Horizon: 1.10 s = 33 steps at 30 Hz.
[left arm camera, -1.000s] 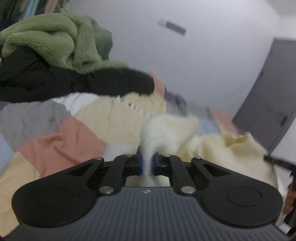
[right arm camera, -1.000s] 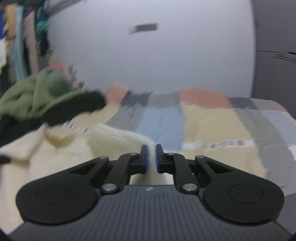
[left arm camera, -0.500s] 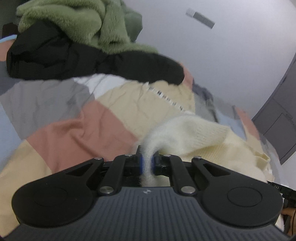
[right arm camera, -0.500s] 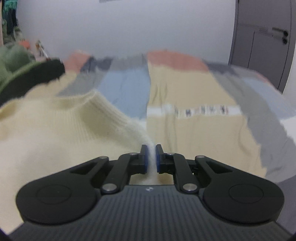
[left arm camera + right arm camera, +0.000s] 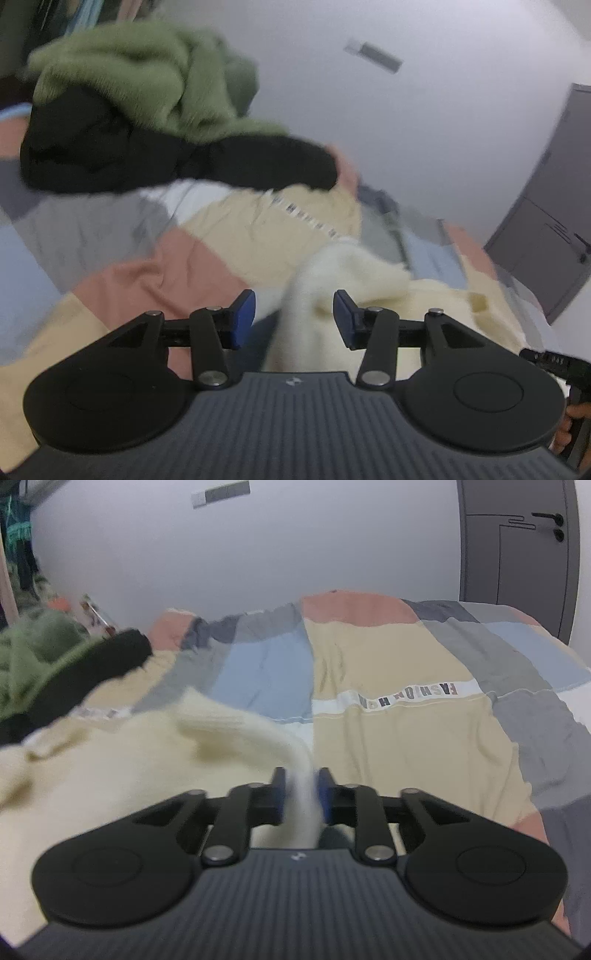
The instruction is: Fold large clothes
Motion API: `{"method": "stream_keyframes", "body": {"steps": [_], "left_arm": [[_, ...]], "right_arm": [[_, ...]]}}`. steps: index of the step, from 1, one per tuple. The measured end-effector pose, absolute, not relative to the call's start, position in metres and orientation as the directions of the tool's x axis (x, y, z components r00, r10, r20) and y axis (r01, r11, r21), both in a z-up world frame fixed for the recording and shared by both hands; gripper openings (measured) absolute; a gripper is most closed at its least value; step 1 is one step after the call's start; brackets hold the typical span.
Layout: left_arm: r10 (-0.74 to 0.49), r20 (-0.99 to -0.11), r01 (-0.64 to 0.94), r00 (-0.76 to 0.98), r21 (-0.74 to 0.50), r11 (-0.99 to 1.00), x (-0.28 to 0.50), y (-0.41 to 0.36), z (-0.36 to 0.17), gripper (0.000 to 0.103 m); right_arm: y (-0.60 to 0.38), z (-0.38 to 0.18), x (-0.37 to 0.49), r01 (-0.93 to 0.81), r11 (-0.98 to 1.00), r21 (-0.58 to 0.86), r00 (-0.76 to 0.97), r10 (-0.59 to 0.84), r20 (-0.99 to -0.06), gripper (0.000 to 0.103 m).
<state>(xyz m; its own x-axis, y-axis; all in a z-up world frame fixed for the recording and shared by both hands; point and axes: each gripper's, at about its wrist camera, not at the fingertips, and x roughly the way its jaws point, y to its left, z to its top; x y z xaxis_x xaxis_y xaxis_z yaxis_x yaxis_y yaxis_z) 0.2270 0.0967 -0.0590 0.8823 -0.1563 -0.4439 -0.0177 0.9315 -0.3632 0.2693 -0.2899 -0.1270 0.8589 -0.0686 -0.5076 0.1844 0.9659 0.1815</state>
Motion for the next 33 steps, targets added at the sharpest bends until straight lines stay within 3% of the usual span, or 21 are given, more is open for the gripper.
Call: {"method": "stream_keyframes", "body": {"steps": [13, 24, 31, 32, 33], "left_arm": [[-0.268, -0.374, 0.150, 0.888, -0.316, 0.937, 0.142, 0.034, -0.034, 0.053], [-0.305, -0.407, 0.164, 0.861, -0.346, 0.924, 0.096, 0.001, -0.051, 0.053], [-0.351, -0.485, 0.164, 0.801, -0.387, 0.908, 0.104, 0.000, -0.070, 0.058], [-0.355, -0.492, 0.162, 0.795, -0.392, 0.905, 0.106, 0.000, -0.072, 0.058], [-0.357, -0.498, 0.159, 0.790, -0.397, 0.904, 0.109, 0.001, -0.073, 0.058]], "right_arm": [[-0.242, -0.083, 0.174, -0.002, 0.961, 0.278, 0.915, 0.114, -0.387, 0.029], [-0.203, -0.088, 0.116, -0.120, 0.874, 0.472, 0.872, 0.320, -0.371, 0.029], [-0.193, -0.107, 0.115, -0.059, 0.756, 0.652, 0.804, 0.423, -0.418, 0.030], [-0.192, -0.108, 0.116, -0.047, 0.739, 0.672, 0.799, 0.432, -0.419, 0.031], [-0.191, -0.110, 0.117, -0.039, 0.727, 0.685, 0.793, 0.439, -0.421, 0.044]]}}
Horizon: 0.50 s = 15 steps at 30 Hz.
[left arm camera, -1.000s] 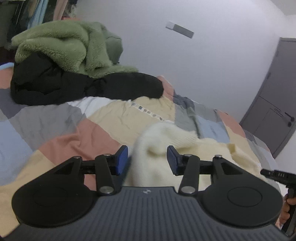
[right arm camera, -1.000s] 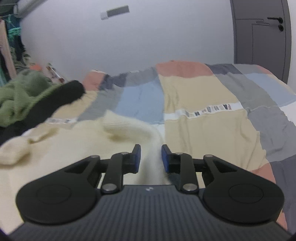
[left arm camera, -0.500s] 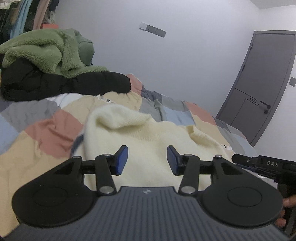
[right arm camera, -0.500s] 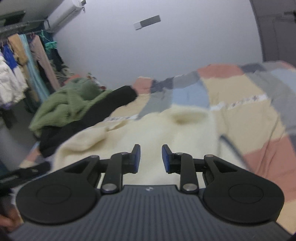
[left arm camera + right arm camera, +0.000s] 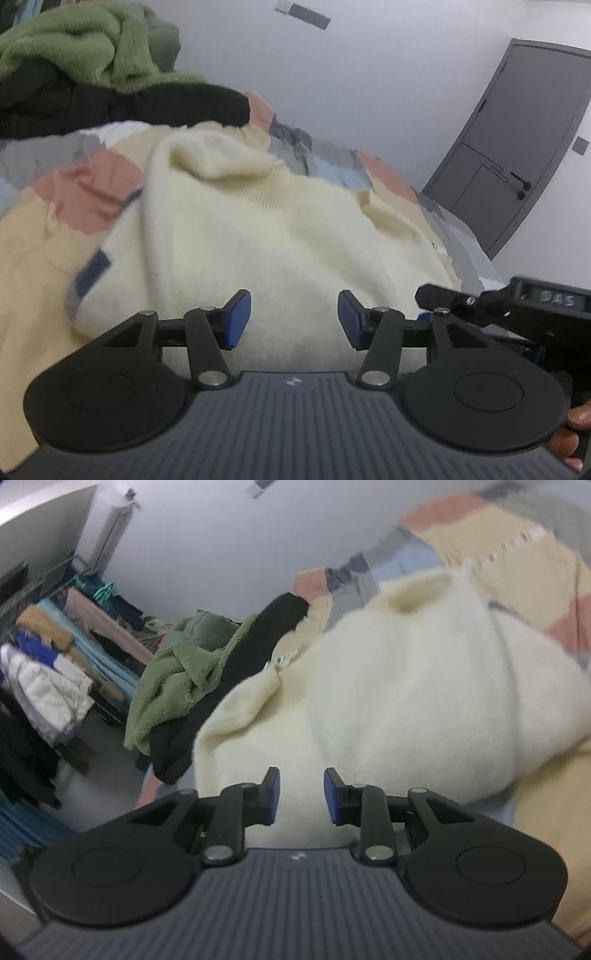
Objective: Fold large clothes
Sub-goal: 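Move both open grippers over the bunched cream blanket, then grasp the bunched blanket with both grippers and lift it off the quilt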
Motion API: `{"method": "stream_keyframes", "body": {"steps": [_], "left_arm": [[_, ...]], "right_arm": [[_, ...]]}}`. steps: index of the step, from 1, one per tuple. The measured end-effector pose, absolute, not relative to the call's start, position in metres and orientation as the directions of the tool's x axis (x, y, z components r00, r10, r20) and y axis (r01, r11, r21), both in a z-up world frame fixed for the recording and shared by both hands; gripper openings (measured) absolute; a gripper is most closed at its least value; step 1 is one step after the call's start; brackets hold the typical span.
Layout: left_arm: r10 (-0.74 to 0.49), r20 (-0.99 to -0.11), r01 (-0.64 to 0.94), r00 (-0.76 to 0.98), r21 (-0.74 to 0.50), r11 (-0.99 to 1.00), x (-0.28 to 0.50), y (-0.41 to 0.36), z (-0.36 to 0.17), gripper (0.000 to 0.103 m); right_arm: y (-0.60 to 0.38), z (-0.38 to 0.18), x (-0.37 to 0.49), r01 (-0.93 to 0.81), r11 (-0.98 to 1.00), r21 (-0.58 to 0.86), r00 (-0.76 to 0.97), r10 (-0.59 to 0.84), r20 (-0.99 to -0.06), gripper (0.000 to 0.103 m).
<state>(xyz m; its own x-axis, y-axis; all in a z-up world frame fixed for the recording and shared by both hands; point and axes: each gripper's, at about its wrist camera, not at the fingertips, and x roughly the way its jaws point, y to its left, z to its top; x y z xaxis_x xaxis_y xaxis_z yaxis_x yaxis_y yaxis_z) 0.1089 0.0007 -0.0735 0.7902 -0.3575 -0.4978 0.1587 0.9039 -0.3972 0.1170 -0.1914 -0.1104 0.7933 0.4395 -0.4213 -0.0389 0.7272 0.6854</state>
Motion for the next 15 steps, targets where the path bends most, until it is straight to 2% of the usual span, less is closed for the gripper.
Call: {"method": "stream_keyframes", "body": {"steps": [1, 2, 6, 8, 9, 15], "left_arm": [[-0.356, -0.504, 0.155, 0.787, -0.398, 0.904, 0.110, 0.000, -0.075, 0.058], [-0.356, -0.507, 0.154, 0.785, -0.397, 0.905, 0.111, 0.000, -0.075, 0.058], [-0.351, -0.515, 0.150, 0.782, -0.391, 0.908, 0.113, -0.001, -0.076, 0.059], [-0.349, -0.521, 0.147, 0.779, -0.390, 0.909, 0.115, -0.002, -0.077, 0.059], [-0.348, -0.524, 0.144, 0.777, -0.389, 0.910, 0.116, -0.002, -0.077, 0.059], [-0.361, -0.537, 0.131, 0.762, -0.419, 0.899, 0.122, 0.001, -0.082, 0.060]], "right_arm": [[-0.191, -0.113, 0.118, -0.036, 0.713, 0.701, 0.789, 0.450, -0.417, 0.060], [-0.192, -0.116, 0.117, -0.034, 0.702, 0.711, 0.788, 0.457, -0.413, 0.065], [-0.196, -0.131, 0.119, 0.011, 0.679, 0.734, 0.771, 0.462, -0.439, 0.067], [-0.197, -0.141, 0.122, 0.034, 0.646, 0.762, 0.747, 0.490, -0.449, 0.076], [-0.197, -0.145, 0.123, 0.042, 0.628, 0.777, 0.735, 0.508, -0.450, 0.086], [-0.196, -0.177, 0.134, 0.137, 0.516, 0.846, 0.651, 0.597, -0.470, 0.086]]}}
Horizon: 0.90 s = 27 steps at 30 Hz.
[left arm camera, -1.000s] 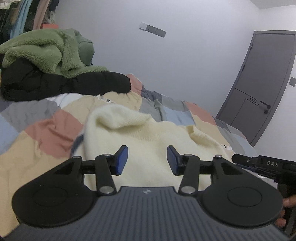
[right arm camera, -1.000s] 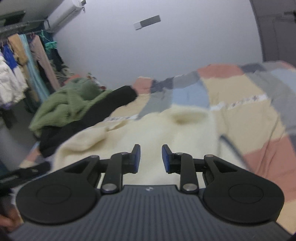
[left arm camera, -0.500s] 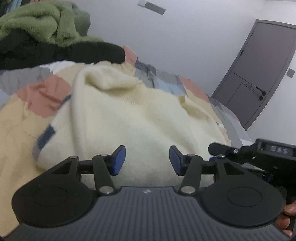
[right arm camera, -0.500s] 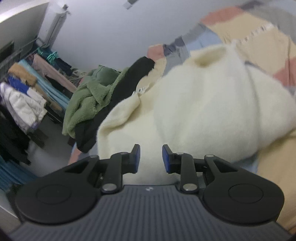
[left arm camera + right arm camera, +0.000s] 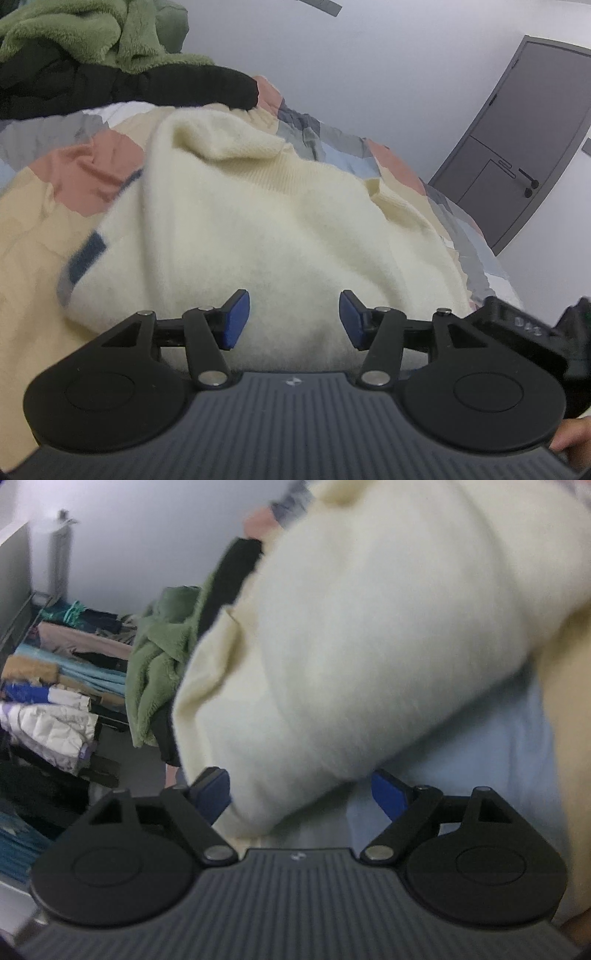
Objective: Fold large clothes
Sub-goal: 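Grasp the bunched blanket with both grippers and lift it off the quilt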
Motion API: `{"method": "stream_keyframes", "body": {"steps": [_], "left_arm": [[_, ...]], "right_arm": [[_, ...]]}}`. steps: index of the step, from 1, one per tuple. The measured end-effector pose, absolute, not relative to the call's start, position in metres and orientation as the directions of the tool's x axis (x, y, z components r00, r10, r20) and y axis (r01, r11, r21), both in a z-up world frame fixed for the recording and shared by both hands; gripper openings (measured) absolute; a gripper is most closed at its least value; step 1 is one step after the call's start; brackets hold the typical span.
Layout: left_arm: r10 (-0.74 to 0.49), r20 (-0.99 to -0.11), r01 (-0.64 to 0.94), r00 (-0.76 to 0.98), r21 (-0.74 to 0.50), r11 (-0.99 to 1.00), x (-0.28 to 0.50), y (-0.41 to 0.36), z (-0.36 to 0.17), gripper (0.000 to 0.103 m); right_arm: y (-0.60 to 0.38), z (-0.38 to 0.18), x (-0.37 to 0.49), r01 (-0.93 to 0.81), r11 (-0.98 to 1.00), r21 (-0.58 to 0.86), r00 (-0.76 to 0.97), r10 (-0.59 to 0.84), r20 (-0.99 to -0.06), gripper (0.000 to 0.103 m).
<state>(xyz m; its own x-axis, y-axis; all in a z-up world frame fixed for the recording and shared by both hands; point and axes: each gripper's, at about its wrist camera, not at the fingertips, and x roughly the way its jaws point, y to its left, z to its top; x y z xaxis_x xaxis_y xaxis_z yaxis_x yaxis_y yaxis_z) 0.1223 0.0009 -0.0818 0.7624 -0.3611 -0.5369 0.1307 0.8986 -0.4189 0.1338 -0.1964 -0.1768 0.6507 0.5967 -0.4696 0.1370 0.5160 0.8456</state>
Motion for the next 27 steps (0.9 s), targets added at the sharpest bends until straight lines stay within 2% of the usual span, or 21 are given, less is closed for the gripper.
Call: {"method": "stream_keyframes", "body": {"steps": [6, 10, 14, 18, 21, 27], "left_arm": [[-0.389, -0.539, 0.125, 0.747, -0.462, 0.878, 0.125, 0.004, -0.086, 0.066], [-0.444, -0.526, 0.133, 0.725, -0.526, 0.840, 0.124, 0.006, -0.088, 0.077], [-0.513, -0.510, 0.137, 0.691, -0.604, 0.785, 0.122, 0.007, -0.093, 0.085], [-0.632, -0.451, 0.106, 0.630, -0.757, 0.645, 0.126, 0.013, -0.109, 0.087], [-0.676, -0.414, 0.050, 0.609, -0.831, 0.554, 0.132, 0.019, -0.123, 0.087], [-0.658, -0.396, -0.175, 0.641, -0.910, 0.377, 0.146, 0.042, -0.166, 0.086]], "right_arm": [[-0.209, -0.194, 0.141, 0.221, 0.429, 0.876, 0.668, 0.588, -0.456, 0.086], [-0.219, -0.199, 0.144, 0.255, 0.373, 0.892, 0.698, 0.568, -0.437, 0.087], [-0.217, -0.188, 0.139, 0.190, 0.335, 0.923, 0.728, 0.583, -0.362, 0.087], [-0.215, -0.177, 0.130, 0.121, 0.323, 0.939, 0.755, 0.584, -0.298, 0.087], [-0.219, -0.178, 0.126, 0.115, 0.292, 0.949, 0.765, 0.583, -0.272, 0.087], [-0.225, -0.190, 0.130, 0.199, 0.275, 0.941, 0.775, 0.544, -0.323, 0.086]]}}
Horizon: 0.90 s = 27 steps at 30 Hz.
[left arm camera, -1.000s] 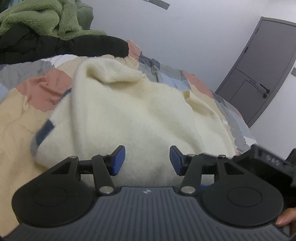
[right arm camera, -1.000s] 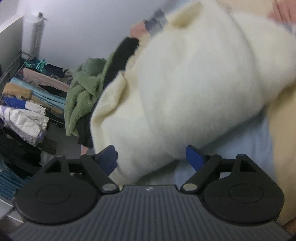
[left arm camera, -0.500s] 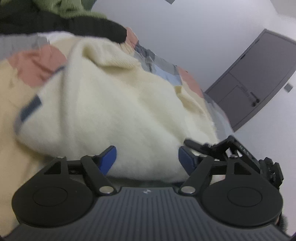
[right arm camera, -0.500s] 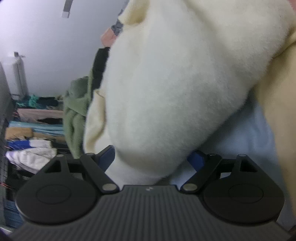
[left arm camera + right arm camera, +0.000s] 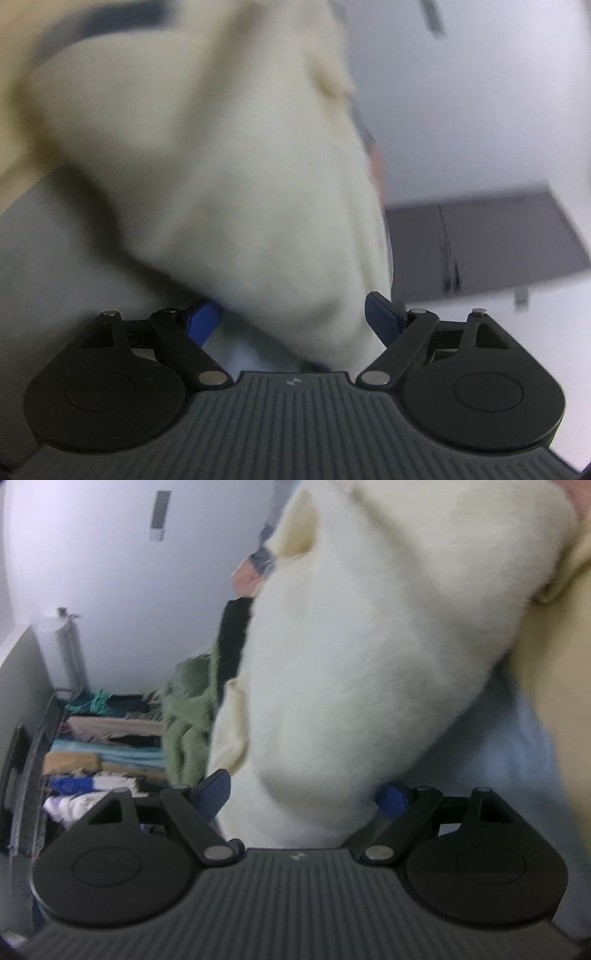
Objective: Fold large clothes
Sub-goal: 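Grasp the bunched blanket with both grippers and lift it off the quilt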
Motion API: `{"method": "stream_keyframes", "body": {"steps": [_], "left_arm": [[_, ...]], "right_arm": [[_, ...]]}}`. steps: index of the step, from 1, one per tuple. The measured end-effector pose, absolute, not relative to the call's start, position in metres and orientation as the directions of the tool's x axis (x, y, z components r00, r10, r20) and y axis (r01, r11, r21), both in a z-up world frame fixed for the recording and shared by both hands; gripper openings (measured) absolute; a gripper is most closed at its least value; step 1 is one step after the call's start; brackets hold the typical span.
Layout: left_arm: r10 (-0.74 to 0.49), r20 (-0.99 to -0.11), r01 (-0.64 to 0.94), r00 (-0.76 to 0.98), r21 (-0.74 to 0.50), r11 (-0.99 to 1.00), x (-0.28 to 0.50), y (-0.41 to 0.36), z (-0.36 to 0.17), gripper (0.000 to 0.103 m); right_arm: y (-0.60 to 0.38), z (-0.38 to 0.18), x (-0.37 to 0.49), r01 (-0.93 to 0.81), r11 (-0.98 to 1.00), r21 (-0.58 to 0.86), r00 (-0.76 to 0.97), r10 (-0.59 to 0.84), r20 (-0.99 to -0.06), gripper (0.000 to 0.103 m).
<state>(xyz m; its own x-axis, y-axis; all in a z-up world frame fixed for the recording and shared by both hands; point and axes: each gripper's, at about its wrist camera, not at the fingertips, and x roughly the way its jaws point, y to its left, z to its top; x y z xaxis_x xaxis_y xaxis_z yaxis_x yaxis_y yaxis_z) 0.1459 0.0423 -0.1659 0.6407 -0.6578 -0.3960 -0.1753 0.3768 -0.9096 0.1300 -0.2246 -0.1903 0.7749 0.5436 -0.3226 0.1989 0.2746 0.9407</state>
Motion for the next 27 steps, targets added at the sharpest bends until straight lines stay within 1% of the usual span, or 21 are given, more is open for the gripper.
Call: {"method": "stream_keyframes", "body": {"steps": [3, 7, 9, 11, 12, 13, 14, 16, 19, 22, 27], "left_arm": [[-0.628, -0.380, -0.240, 0.679, -0.924, 0.299, 0.147, 0.052, -0.178, 0.085], [-0.583, -0.372, -0.264, 0.722, -0.927, 0.265, 0.150, 0.059, -0.182, 0.085], [-0.565, -0.378, -0.266, 0.733, -0.925, 0.273, 0.151, 0.059, -0.183, 0.079], [-0.539, -0.410, -0.251, 0.736, -0.905, 0.345, 0.153, 0.055, -0.177, 0.065], [-0.519, -0.435, -0.238, 0.736, -0.884, 0.403, 0.153, 0.054, -0.171, 0.061], [-0.505, -0.452, -0.228, 0.735, -0.867, 0.444, 0.153, 0.051, -0.167, 0.051], [-0.498, -0.455, -0.215, 0.738, -0.859, 0.465, 0.153, 0.050, -0.162, 0.042], [-0.488, -0.434, -0.179, 0.758, -0.857, 0.483, 0.150, 0.050, -0.153, 0.034], [-0.483, -0.427, -0.150, 0.764, -0.847, 0.510, 0.142, 0.050, -0.140, 0.031], [-0.487, -0.402, -0.114, 0.776, -0.848, 0.518, 0.132, 0.054, -0.116, 0.030], [-0.503, -0.343, -0.035, 0.793, -0.850, 0.525, 0.092, 0.060, -0.069, 0.030]], "right_arm": [[-0.227, -0.191, 0.130, 0.240, 0.340, 0.909, 0.776, 0.495, -0.390, 0.086], [-0.240, -0.196, 0.127, 0.300, 0.327, 0.896, 0.806, 0.415, -0.422, 0.081], [-0.247, -0.199, 0.127, 0.317, 0.315, 0.895, 0.820, 0.382, -0.425, 0.078], [-0.249, -0.198, 0.129, 0.315, 0.338, 0.887, 0.818, 0.376, -0.434, 0.075], [-0.247, -0.195, 0.131, 0.309, 0.376, 0.874, 0.814, 0.370, -0.447, 0.069], [-0.243, -0.192, 0.133, 0.303, 0.411, 0.860, 0.810, 0.365, -0.459, 0.061], [-0.241, -0.188, 0.134, 0.297, 0.450, 0.842, 0.803, 0.360, -0.475, 0.057], [-0.239, -0.180, 0.133, 0.277, 0.502, 0.819, 0.801, 0.351, -0.486, 0.048], [-0.234, -0.166, 0.130, 0.244, 0.541, 0.805, 0.810, 0.343, -0.476, 0.043], [-0.231, -0.148, 0.121, 0.205, 0.579, 0.789, 0.821, 0.337, -0.461, 0.042], [-0.234, -0.109, 0.094, 0.126, 0.589, 0.798, 0.844, 0.360, -0.399, 0.042]]}}
